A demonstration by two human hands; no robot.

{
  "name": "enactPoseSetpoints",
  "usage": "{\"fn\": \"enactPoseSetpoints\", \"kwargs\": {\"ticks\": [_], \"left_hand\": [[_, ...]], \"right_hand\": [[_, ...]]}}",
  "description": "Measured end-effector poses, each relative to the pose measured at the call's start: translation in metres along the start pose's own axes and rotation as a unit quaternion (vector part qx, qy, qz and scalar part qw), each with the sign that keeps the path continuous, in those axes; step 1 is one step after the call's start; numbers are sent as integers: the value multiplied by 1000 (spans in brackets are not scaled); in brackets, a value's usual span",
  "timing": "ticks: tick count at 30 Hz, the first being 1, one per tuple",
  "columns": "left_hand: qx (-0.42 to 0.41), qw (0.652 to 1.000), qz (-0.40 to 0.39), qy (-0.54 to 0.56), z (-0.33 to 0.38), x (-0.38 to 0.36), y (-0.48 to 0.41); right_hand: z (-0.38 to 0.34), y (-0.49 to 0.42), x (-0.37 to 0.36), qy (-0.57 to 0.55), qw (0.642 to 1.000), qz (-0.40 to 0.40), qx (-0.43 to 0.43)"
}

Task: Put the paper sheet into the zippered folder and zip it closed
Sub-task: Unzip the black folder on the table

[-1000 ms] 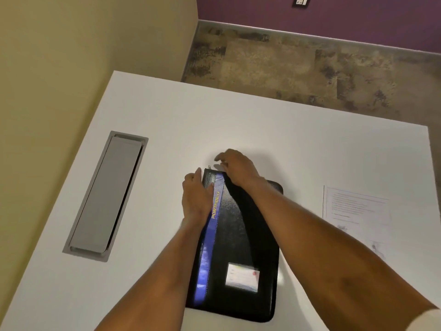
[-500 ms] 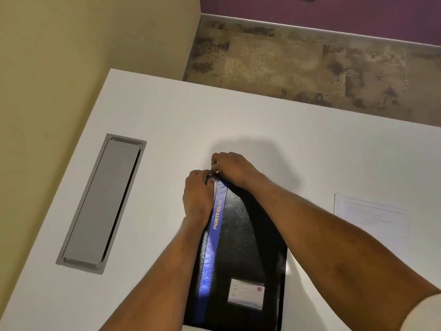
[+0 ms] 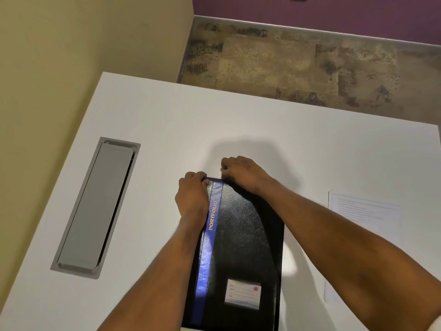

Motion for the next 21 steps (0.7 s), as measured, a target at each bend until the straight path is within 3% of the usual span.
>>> {"fn": "enactPoseSetpoints", "kwargs": {"ticks": [2,5,9,15,21], "left_hand": [[-2,1000,-2,-6,0,0,-1],[-16,999,-5,-33,3,-1,-1],[-120,992,-9,-30,26,-4,-3],[-190,978,-48,-65,33,-12,-18],[-182,978,-31,-102,28,-9,-28]], "right_hand": [[3,4,-2,29,999,5,33],[11,10,-5,14,1000,3,14],[12,12,-2,8,1000,-3,8],[20,10,-2,-85,992,-4,-89],[27,23,5,27,1000,0,8]]}}
Point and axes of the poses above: each hand's wrist, its own y-axis away from the middle knuckle, its own x-axis out of the back of the hand, z = x × y, the point moved 7 cm from there along -y, towards the middle knuckle, and after that the axes turned 12 degrees about z, right-handed, at the moved point
